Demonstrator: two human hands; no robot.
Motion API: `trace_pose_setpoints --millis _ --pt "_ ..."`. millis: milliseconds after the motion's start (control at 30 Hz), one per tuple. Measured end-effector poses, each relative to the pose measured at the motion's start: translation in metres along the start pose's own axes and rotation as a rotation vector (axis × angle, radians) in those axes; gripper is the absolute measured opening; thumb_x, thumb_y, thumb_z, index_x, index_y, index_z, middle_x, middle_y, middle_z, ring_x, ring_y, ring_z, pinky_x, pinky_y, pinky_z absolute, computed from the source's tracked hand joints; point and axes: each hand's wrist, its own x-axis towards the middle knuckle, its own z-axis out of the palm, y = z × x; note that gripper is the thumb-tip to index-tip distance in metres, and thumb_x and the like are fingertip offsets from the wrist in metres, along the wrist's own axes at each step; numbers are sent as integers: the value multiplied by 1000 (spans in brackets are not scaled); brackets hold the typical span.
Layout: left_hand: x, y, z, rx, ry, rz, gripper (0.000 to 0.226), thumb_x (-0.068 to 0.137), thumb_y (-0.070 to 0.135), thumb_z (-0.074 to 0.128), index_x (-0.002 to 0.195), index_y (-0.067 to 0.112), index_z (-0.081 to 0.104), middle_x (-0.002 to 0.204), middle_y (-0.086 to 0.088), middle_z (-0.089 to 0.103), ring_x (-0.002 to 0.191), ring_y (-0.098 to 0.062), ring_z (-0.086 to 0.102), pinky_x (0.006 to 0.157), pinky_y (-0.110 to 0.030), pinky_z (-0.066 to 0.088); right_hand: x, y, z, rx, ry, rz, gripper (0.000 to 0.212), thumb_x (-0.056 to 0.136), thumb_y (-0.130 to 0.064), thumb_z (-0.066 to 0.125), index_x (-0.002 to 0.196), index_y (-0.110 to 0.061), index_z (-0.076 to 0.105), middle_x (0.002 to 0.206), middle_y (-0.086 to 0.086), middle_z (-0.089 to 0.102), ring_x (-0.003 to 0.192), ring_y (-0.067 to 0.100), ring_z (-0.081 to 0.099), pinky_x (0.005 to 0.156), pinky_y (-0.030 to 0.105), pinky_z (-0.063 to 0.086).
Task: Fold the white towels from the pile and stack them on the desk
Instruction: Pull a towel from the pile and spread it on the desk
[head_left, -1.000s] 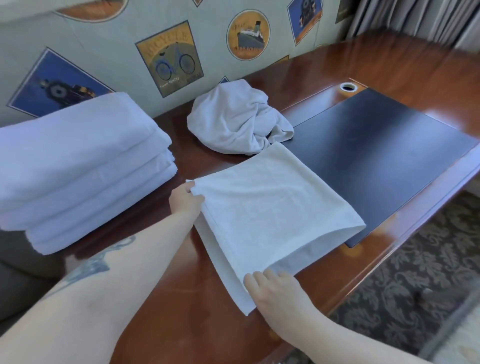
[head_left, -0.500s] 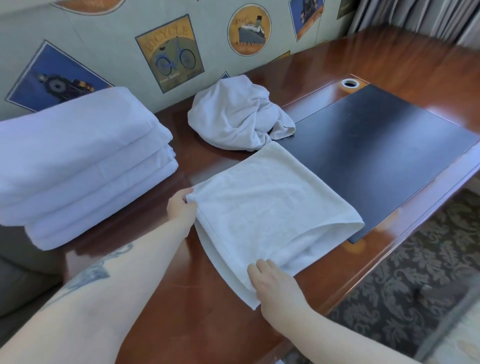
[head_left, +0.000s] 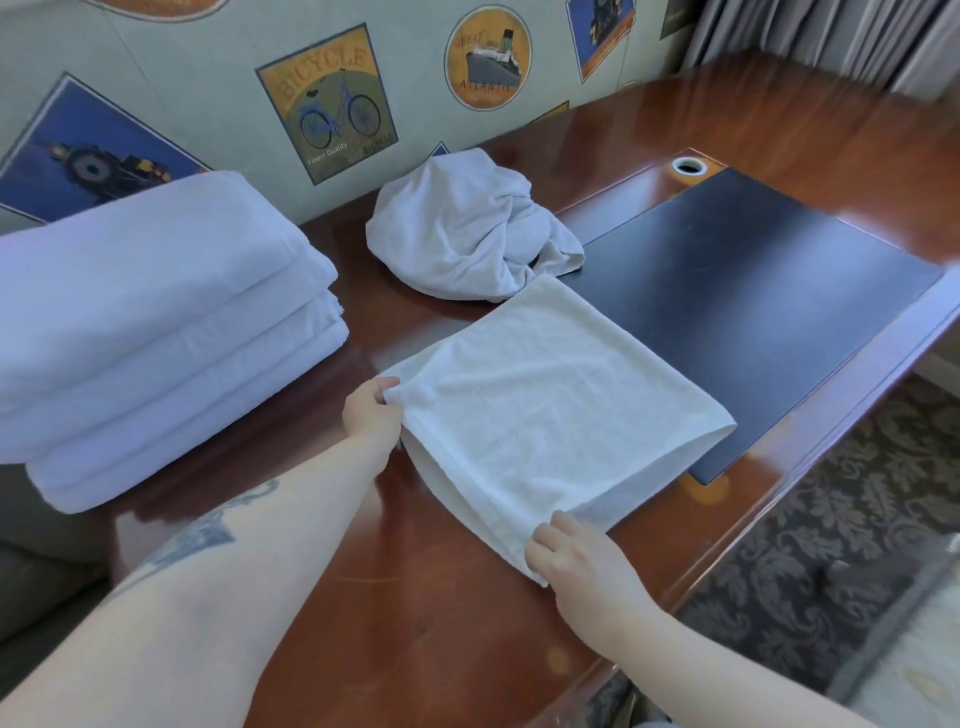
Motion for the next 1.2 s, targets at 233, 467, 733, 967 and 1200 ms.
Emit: trace_pose_setpoints --millis 233,467,733,967,1200 --pt "1 -8 3 182 131 50 47 86 -7 43 118 18 64 124 -8 60 112 -27 57 95 -32 46 -12 -1 12 -16 22 -22 27 51 -10 78 50 -27 58 51 -14 50 58 11 43 48 25 40" --pt "-1 1 7 43 136 -129 33 89 14 59 122 13 61 132 -7 53 112 -28 55 91 -30 43 -14 -2 13 -50 73 -61 20 72 -24 73 57 -30 62 56 -17 54 69 11 48 63 25 36" --pt "-2 1 1 -51 158 -25 39 86 14 70 122 17 55 111 2 53 82 -14 52 66 -21 42 -4 -10 14 84 83 -75 24 80 -34 78 63 -27 63 53 -14 55 52 7 52 58 21 46" --pt "5 0 0 -22 155 -39 33 87 11 68 119 14 59 113 -1 58 89 -17 53 76 -28 43 15 -25 5 -234 -46 -180 41 50 -20 85 55 -26 45 45 -12 34 45 10 26 50 21 32" --pt "2 6 -13 -199 157 -66 50 92 13 64 140 15 47 129 -2 58 107 -15 55 97 -27 43 -3 -2 -8 361 52 -99 22 94 -37 53 102 -25 70 96 -15 70 97 9 61 93 27 40"
